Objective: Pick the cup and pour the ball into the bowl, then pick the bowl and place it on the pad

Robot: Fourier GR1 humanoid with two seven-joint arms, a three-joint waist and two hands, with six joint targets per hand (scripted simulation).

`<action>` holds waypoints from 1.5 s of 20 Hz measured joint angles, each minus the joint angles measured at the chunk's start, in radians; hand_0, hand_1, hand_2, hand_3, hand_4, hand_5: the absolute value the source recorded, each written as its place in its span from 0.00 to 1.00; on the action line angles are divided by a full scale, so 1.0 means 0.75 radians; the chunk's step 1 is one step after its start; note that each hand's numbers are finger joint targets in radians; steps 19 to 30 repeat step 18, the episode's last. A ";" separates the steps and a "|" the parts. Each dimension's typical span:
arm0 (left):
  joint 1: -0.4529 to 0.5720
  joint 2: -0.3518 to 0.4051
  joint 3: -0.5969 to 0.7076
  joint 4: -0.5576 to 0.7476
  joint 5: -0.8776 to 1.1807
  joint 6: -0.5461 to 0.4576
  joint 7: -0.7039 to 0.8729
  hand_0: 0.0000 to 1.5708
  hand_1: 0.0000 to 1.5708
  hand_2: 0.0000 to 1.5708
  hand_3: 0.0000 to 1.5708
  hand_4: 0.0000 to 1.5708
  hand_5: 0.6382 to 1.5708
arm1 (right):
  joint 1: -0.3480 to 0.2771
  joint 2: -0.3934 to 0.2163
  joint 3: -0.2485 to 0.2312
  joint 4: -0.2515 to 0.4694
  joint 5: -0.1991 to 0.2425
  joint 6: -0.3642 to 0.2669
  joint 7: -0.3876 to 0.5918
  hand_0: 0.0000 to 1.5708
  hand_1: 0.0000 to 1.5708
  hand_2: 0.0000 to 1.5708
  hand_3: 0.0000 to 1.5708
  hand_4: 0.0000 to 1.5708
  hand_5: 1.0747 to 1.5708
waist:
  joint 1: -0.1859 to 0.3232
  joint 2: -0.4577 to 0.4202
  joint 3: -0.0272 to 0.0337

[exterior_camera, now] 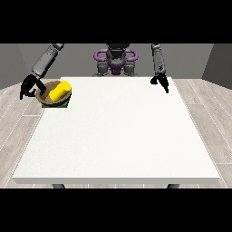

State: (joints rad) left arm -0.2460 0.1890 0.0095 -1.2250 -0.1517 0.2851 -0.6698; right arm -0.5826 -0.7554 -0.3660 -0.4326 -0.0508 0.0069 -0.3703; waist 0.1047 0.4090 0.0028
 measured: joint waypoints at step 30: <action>0.221 -0.057 -0.071 -0.329 -0.002 -0.007 0.068 0.00 0.00 0.00 0.00 0.61 0.83 | -0.132 -0.149 -0.123 0.205 -0.126 0.268 0.159 0.00 0.00 0.00 0.00 0.08 0.51 | -0.019 0.050 -0.0018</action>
